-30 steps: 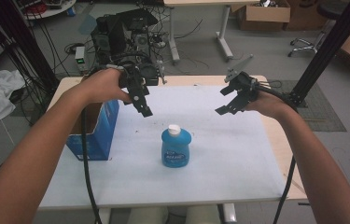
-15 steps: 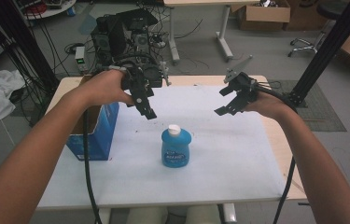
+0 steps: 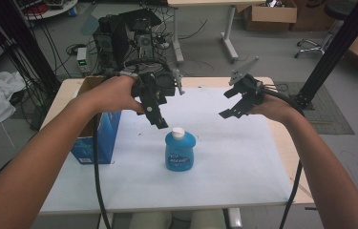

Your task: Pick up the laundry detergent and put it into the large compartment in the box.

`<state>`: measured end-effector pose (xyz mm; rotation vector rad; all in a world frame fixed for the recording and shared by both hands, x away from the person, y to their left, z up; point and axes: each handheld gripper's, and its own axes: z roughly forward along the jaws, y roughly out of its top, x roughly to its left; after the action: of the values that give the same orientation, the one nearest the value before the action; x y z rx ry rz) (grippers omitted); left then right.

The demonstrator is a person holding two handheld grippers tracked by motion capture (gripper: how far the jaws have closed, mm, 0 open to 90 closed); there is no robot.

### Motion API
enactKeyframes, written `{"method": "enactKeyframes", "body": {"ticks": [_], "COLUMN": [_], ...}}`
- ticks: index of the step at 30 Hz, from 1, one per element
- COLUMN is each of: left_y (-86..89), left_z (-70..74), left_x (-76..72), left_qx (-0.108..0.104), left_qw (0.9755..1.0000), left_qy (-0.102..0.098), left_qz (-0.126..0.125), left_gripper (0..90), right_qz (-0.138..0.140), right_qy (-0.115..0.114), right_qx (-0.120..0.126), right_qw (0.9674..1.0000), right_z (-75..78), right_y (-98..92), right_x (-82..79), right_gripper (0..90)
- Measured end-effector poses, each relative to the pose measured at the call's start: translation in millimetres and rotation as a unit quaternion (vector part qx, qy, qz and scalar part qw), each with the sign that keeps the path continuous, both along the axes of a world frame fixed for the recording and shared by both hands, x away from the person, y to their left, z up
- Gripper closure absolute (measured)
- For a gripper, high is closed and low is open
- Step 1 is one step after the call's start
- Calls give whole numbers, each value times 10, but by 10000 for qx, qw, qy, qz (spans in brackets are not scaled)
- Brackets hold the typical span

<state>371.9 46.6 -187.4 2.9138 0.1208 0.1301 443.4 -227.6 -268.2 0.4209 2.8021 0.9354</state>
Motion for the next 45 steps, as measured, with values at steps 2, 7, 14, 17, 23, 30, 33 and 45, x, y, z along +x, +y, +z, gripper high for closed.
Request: {"method": "enactKeyframes", "body": {"ticks": [2, 7, 14, 17, 23, 30, 33, 45], "left_y": [-43, -128, -254, -305, -358, -432, -459, -500], "left_z": [-4, -27, -97, -153, -238, -318, -360, -491], "left_x": [-28, -76, -119, -119, -107, -100, -100, -85], "left_qx": [23, 61, 167, 220, 281, 314, 345, 430], "left_qw": [9999, 9997, 9992, 9990, 9988, 9985, 9984, 9981], "left_qy": [-19, -8, 26, 90, 148, 175, 197, 248], "left_qz": [-102, -220, -356, -375, -385, -409, -403, -375], "left_gripper": [201, 198, 197, 197, 197, 195, 195, 195], "right_qz": [-3, 9, 19, 27, 29, 45, 47, 36], "right_qy": [1, -6, -11, -15, -19, -26, -23, -19], "right_qx": [-3, -8, 18, 17, 18, 24, 27, 29], "right_qw": [10000, 10000, 10000, 10000, 10000, 10000, 10000, 10000], "right_z": [-1, -1, 3, 1, 4, -1, -4, -18], "right_y": [1, 1, -5, -1, -7, -5, -7, -20], "right_x": [-2, -2, 6, 6, 1, 1, 1, -3], "right_gripper": [153, 153, 153, 153, 152, 152, 153, 152]}}
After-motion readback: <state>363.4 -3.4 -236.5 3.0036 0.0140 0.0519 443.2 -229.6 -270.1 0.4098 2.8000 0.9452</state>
